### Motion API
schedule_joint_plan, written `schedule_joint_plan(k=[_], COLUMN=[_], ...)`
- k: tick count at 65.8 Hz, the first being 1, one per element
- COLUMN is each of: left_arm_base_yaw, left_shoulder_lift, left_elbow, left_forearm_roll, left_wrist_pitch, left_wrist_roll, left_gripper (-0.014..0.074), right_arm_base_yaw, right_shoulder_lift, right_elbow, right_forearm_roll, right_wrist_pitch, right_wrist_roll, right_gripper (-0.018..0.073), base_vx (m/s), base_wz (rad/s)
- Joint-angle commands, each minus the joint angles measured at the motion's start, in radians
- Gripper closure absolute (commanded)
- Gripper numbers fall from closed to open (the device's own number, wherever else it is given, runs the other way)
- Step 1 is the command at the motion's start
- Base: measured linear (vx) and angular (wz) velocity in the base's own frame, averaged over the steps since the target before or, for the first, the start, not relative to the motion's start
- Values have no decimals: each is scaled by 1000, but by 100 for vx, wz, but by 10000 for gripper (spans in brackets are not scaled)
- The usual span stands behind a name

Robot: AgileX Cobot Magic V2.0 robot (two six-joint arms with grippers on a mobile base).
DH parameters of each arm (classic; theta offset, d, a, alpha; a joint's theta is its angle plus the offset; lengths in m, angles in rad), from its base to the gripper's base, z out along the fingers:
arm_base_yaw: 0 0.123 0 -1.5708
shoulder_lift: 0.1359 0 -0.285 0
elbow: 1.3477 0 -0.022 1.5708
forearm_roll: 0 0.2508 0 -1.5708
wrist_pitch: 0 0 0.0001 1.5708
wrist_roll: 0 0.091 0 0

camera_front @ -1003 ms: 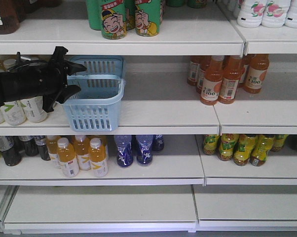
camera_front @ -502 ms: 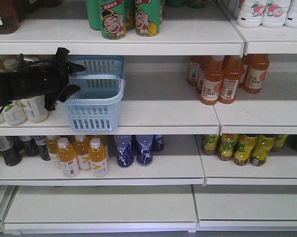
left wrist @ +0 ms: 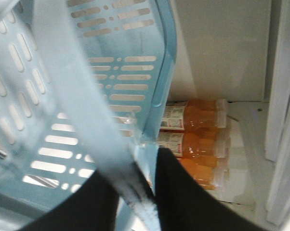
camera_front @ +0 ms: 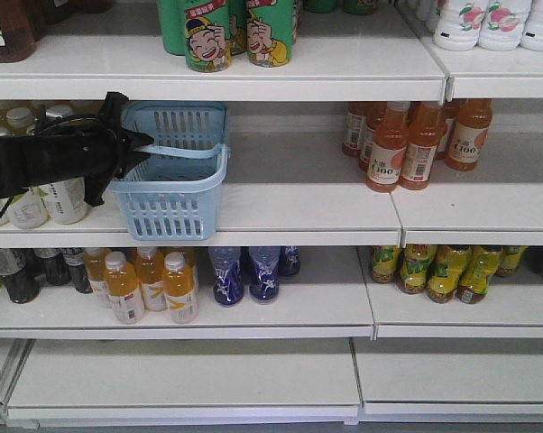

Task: Place coke in basket with both arms
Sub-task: 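Lift the light-blue basket off the shelf with the left gripper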

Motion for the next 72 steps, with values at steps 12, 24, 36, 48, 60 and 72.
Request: schedule_joint_plan(k=[12, 24, 36, 48, 60, 72], left_arm_base_yaw=[0, -1, -12, -66, -158, -250], left_shoulder_lift=[-58, -69, -123, -254, -447, -631], left_elbow=[-34, -27, 41, 193, 378, 509], left_forearm_roll=[-48, 74, 208, 261, 258, 255], left_wrist_pitch=[197, 418, 570, 663, 694, 690], left_wrist_roll=[89, 85, 70, 141, 238, 292], left_gripper=[604, 604, 604, 604, 604, 603], right_arm_base_yaw=[-6, -6, -6, -6, -6, -6], right_shoulder_lift=[-13, -13, -13, -13, -13, -13], right_elbow=[8, 8, 8, 8, 8, 8], right_forearm_roll=[-10, -10, -10, -10, -10, -10], right_wrist_pitch=[-74, -74, -74, -74, -73, -73], right_wrist_roll=[-7, -7, -7, -7, -7, -7], right_gripper=[561, 561, 561, 561, 561, 561], base_vx=[0, 0, 0, 0, 0, 0], base_wz=[0, 0, 0, 0, 0, 0])
